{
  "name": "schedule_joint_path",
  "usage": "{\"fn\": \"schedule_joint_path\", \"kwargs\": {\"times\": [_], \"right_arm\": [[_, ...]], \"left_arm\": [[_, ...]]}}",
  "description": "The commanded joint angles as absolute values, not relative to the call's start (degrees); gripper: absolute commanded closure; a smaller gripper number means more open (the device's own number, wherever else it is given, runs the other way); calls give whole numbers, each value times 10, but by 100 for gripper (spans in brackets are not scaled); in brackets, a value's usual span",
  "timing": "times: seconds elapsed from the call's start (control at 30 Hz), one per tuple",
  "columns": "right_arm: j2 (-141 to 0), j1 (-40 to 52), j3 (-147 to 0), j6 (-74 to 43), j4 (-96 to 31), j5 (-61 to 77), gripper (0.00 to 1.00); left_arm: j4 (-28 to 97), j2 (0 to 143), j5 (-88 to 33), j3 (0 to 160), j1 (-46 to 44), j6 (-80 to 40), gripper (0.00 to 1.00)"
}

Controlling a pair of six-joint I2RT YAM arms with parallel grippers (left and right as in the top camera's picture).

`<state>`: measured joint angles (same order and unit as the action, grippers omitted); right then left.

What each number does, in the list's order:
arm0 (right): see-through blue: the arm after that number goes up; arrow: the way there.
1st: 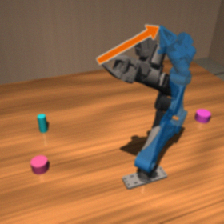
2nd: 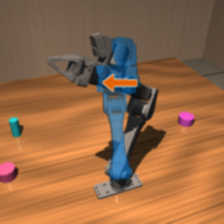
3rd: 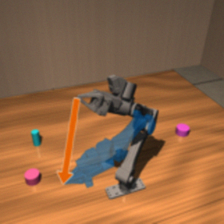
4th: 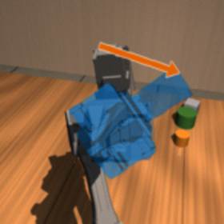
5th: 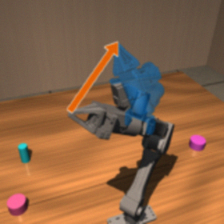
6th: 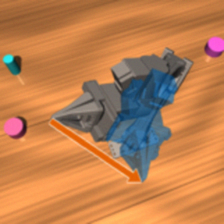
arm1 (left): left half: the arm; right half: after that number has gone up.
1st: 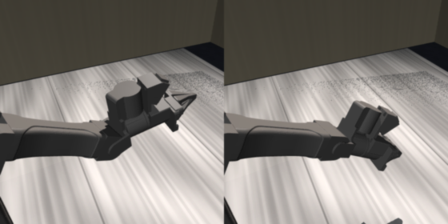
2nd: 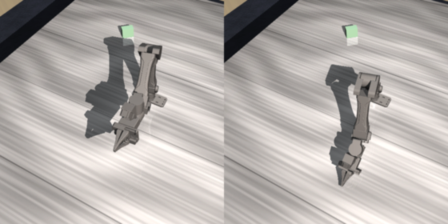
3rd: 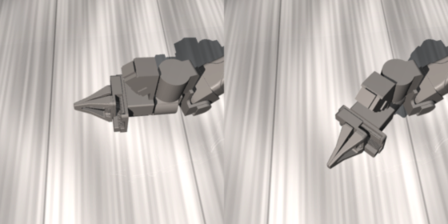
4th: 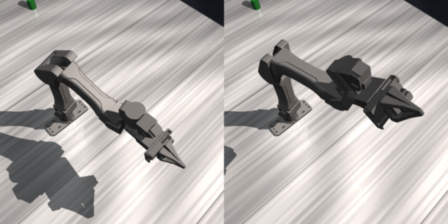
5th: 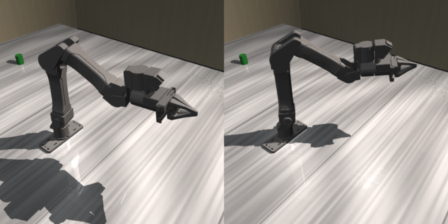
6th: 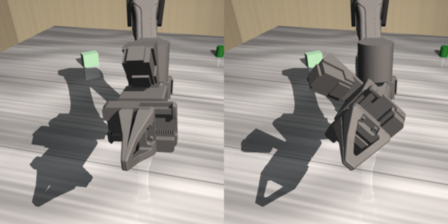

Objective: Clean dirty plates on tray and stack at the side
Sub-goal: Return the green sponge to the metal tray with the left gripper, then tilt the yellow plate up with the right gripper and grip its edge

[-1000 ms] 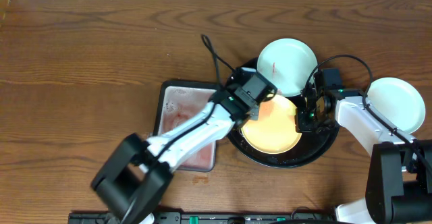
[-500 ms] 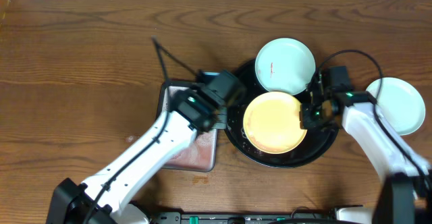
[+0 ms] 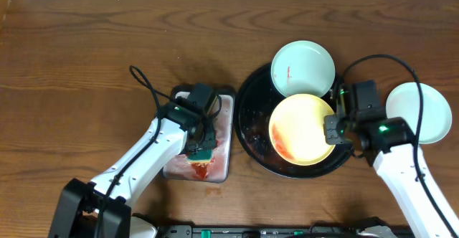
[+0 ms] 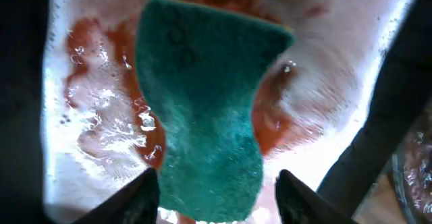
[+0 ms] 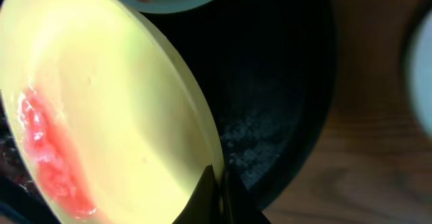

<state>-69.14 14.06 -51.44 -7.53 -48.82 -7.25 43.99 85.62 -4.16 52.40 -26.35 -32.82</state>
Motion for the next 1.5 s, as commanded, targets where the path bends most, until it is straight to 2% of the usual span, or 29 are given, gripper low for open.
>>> {"fn": "schedule_joint_path", "kwargs": {"times": [0.0,0.2,0.4,0.43,0.5,0.87,1.23,1.47], "right_arm": [[-666,188,-523,-83,-492,-192,99],[-641,314,-525,-109,-515,-358,99],[-636,439,-525,-109,-525,-510,99],[-636,455,-525,-110,-525,-528,99],[-636,479,-525,-109,-522,-562,99],[-636,557,-558,-100,-521,-665,99],[-636,621,-576,-44,-521,-716,99],[-636,631,-576,-29,-521,-722,99]], "left_arm": [[441,816,-75,525,-260,-317,38],[451,704,-80,525,-260,-315,27],[462,618,-79,525,-260,-315,24],[462,610,-79,525,-260,-315,18],[462,602,-79,525,-260,-315,16],[460,602,-79,525,-260,-320,16],[460,602,-79,525,-260,-320,15],[460,602,-79,525,-260,-320,15]]}}
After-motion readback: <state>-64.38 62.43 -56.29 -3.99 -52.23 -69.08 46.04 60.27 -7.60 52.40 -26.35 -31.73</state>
